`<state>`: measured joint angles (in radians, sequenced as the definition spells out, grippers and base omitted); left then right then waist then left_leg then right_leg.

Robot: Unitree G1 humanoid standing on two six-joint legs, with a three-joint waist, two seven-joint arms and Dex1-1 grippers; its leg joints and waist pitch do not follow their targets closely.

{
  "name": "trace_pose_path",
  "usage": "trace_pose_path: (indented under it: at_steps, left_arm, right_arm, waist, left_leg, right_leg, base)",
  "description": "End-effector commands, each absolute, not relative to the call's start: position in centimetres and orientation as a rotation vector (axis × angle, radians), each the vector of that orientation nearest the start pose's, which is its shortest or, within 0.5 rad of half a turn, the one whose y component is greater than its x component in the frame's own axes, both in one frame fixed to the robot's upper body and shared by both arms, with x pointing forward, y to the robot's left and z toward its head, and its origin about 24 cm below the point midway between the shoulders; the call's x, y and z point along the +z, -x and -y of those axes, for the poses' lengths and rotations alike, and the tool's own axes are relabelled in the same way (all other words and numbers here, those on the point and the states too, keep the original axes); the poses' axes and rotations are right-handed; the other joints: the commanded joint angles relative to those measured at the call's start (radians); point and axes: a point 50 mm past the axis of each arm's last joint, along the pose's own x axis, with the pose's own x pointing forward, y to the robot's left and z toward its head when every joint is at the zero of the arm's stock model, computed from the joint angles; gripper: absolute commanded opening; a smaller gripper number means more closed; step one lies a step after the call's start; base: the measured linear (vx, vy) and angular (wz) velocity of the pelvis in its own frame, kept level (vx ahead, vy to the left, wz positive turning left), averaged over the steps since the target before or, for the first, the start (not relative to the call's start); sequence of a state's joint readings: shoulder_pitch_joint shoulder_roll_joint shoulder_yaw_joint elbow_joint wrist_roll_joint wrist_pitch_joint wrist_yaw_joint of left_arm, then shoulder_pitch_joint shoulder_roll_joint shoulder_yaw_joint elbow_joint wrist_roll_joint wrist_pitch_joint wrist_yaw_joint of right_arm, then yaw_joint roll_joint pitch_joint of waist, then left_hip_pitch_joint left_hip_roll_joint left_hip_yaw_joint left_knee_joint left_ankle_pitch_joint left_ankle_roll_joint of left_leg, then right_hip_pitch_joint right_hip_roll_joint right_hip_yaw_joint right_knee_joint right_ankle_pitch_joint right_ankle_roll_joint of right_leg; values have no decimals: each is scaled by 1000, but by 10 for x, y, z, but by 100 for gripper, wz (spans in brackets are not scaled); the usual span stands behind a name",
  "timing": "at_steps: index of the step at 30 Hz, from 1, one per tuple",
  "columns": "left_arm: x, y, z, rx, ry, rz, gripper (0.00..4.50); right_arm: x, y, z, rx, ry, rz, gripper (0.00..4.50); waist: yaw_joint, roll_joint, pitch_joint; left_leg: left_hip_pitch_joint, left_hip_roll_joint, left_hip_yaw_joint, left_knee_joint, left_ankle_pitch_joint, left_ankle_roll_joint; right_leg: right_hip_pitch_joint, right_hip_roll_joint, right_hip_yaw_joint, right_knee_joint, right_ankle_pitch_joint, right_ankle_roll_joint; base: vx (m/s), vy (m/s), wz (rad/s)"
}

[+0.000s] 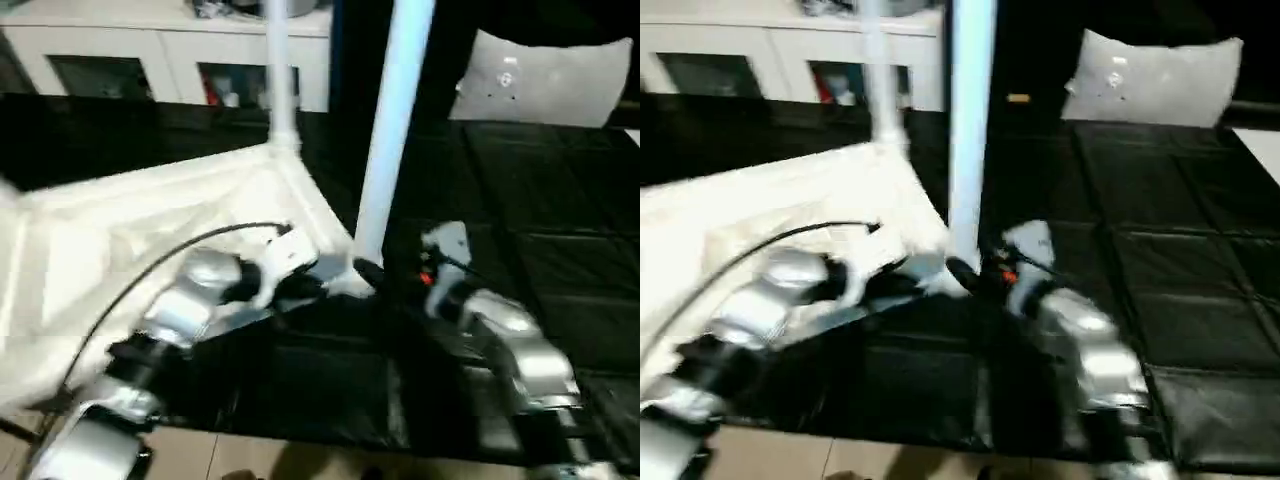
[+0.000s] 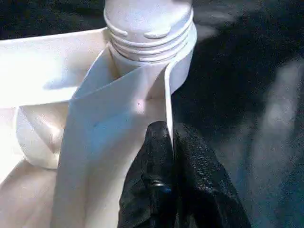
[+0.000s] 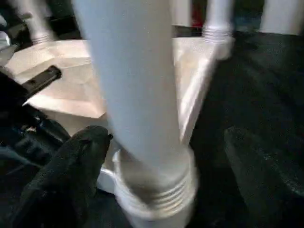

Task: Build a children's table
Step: Rotate leg to tighten

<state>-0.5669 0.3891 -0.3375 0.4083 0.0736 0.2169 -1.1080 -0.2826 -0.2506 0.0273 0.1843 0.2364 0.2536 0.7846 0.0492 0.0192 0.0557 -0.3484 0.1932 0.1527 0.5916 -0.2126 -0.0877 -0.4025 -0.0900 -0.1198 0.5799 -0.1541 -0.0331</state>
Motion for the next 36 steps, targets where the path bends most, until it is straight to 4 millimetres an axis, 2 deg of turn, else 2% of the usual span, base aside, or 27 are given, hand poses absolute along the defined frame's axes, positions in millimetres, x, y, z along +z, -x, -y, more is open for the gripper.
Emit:
trace_pose_path:
  at_steps: [1,2,4,6,7,11,13,15,16,22,23,25,26,27,29,36]
  left_arm:
    - [64,-308,-120,-1406,-595,-433,0]
    - [65,-307,-123,-1443,-607,-439,0]
    - [66,-306,-126,-1487,-606,-448,0]
    - [68,-305,-128,-1544,-620,-458,0]
    - [68,-304,-129,-1595,-645,-473,0]
    - [68,-303,-127,-1642,-670,-471,0]
    - [69,-303,-125,-1657,-671,-467,0]
    - [69,-303,-125,-1675,-677,-467,0]
    - [68,-302,-123,-1692,-676,-465,0]
    - [68,-301,-122,-1713,-670,-462,0]
    - [68,-301,-122,-1713,-670,-462,0]
    - [67,-301,-123,-1713,-668,-464,0]
    - [67,-301,-124,-1714,-668,-465,0]
    - [67,-301,-124,-1714,-668,-466,0]
    - [67,-302,-124,-1711,-666,-467,0]
    - [65,-300,-123,-1707,-650,-467,0]
  right_arm:
    - [68,-285,147,950,-14,-144,441]
    - [70,-283,149,1005,3,-148,441]
    - [72,-276,152,1118,27,-168,441]
    - [73,-271,156,1216,57,-194,441]
    - [73,-270,156,1264,73,-215,415]
    - [72,-269,152,1332,85,-249,395]
    - [72,-269,151,1352,83,-260,369]
    - [71,-269,151,1365,83,-268,363]
    - [70,-269,150,1381,79,-279,337]
    - [69,-270,149,1411,58,-310,298]
    - [69,-270,148,1416,52,-317,281]
    - [68,-269,148,1423,45,-327,267]
    - [68,-269,148,1430,42,-335,267]
    - [68,-269,148,1432,41,-336,259]
    - [66,-268,148,1438,38,-345,229]
    - [62,-264,141,1449,1,-356,204]
  waist:
    - [7,9,-65]
    - [11,11,-66]
    - [17,8,-68]
    - [22,8,-69]
    - [28,4,-70]
    - [42,3,-73]
    - [47,3,-73]
    - [49,0,-74]
    - [50,-1,-75]
    - [57,-3,-77]
    - [57,-8,-77]
    - [60,-3,-76]
    - [61,-6,-76]
    - [63,-4,-76]
    - [64,-6,-74]
    - [64,-4,-75]
  left_leg:
    - [1,36,-1,-75,-197,66]
    - [1,37,0,-74,-183,65]
    - [0,37,2,-72,-173,72]
    - [2,36,2,-70,-172,78]
    - [-3,38,2,-69,-148,84]
    - [-2,41,3,-67,-117,84]
    - [-1,41,4,-67,-112,79]
    - [-2,41,3,-67,-111,76]
    - [-3,41,4,-66,-109,76]
    - [-3,41,4,-65,-88,77]
    - [-4,41,5,-64,-83,78]
    - [-3,41,5,-65,-90,78]
    - [-2,41,6,-65,-93,77]
    - [-2,40,6,-65,-96,75]
    - [-2,41,6,-65,-105,69]
    - [-3,40,5,-65,-102,65]
  right_leg:
    - [63,-62,59,-73,-323,-161]
    - [61,-63,60,-69,-294,-169]
    - [63,-63,61,-66,-265,-180]
    - [64,-62,59,-66,-263,-185]
    - [66,-64,60,-61,-241,-191]
    - [65,-66,59,-55,-226,-200]
    - [63,-65,59,-54,-222,-204]
    - [65,-67,59,-53,-222,-201]
    - [66,-67,59,-52,-222,-201]
    - [66,-67,59,-51,-223,-193]
    - [67,-66,59,-51,-219,-193]
    - [64,-66,58,-51,-228,-193]
    - [64,-67,59,-52,-233,-190]
    - [65,-68,59,-52,-243,-189]
    - [64,-68,58,-55,-264,-179]
    - [64,-67,58,-55,-268,-172]
  base:
    - [0,0,0]
    - [0,0,0]
    - [0,0,0]
    - [0,0,0]
    - [0,0,0]
    - [0,0,0]
    - [0,0,0]
    - [0,0,0]
    - [0,0,0]
    - [0,0,0]
    - [0,0,0]
    - [0,0,0]
    - [0,0,0]
    - [0,0,0]
    - [0,0,0]
    - [0,0,0]
